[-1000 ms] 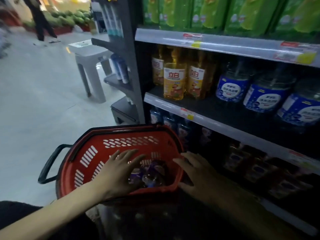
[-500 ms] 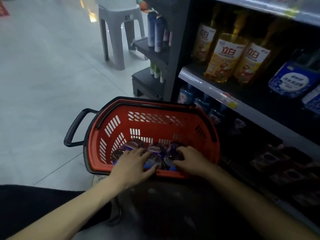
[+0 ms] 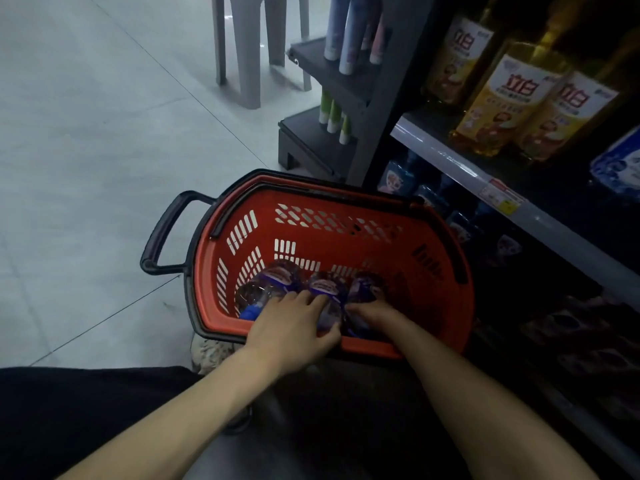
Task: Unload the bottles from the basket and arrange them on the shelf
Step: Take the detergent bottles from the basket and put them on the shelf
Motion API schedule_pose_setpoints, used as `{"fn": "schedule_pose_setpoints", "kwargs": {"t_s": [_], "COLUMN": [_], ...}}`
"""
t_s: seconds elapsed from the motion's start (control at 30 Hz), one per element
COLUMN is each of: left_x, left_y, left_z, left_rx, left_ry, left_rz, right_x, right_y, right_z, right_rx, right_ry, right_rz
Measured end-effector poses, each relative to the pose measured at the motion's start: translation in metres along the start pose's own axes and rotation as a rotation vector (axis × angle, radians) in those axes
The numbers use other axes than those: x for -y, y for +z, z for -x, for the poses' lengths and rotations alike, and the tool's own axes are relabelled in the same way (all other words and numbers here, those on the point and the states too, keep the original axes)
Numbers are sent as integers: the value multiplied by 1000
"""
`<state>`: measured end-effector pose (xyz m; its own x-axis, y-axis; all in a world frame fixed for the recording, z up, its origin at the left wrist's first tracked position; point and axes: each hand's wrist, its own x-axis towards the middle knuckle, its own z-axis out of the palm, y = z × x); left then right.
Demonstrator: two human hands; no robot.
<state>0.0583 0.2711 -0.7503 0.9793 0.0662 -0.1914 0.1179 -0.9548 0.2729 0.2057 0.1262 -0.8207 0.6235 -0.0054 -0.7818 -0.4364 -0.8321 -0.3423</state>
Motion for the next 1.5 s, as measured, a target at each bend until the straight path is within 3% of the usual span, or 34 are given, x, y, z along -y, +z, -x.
{"fn": "schedule_pose_setpoints", "kwargs": {"t_s": [0.17, 0.37, 0.47, 0.57, 0.7, 0.9, 1.17, 1.27, 1.4, 1.5], "left_x": [4, 5, 3, 2, 2, 2, -22, -28, -41, -45], "left_y": [5, 2, -1, -1, -2, -9, -44, -50, -45, -52], "left_z": [-3, -4, -4, -4, -6, -20, -37, -31, -10, -3], "left_rx": [3, 29, 46, 40, 70, -22, -307, -361, -389, -435], "left_ry": [15, 27, 15, 14, 0, 5, 289, 326, 231, 208], "left_rz": [34, 72, 76, 78, 124, 196, 63, 244, 685, 795], "right_x": [5, 6, 2, -12, 3, 17, 30, 36, 34, 26], "right_y": [-2, -6, -19, -53, -92, -136, -153, -158, -179, -181], "right_z": [-12, -5, -22, -47, 36, 107, 157, 175, 189, 193], "right_rx": [174, 81, 107, 100, 126, 141, 371, 430, 453, 453], "right_ry": [110, 61, 1, 68, 158, -48, -283, -350, -319, -336], "right_rz": [-205, -242, -378, -439, -440, -372, -294, -194, -191, -229]}}
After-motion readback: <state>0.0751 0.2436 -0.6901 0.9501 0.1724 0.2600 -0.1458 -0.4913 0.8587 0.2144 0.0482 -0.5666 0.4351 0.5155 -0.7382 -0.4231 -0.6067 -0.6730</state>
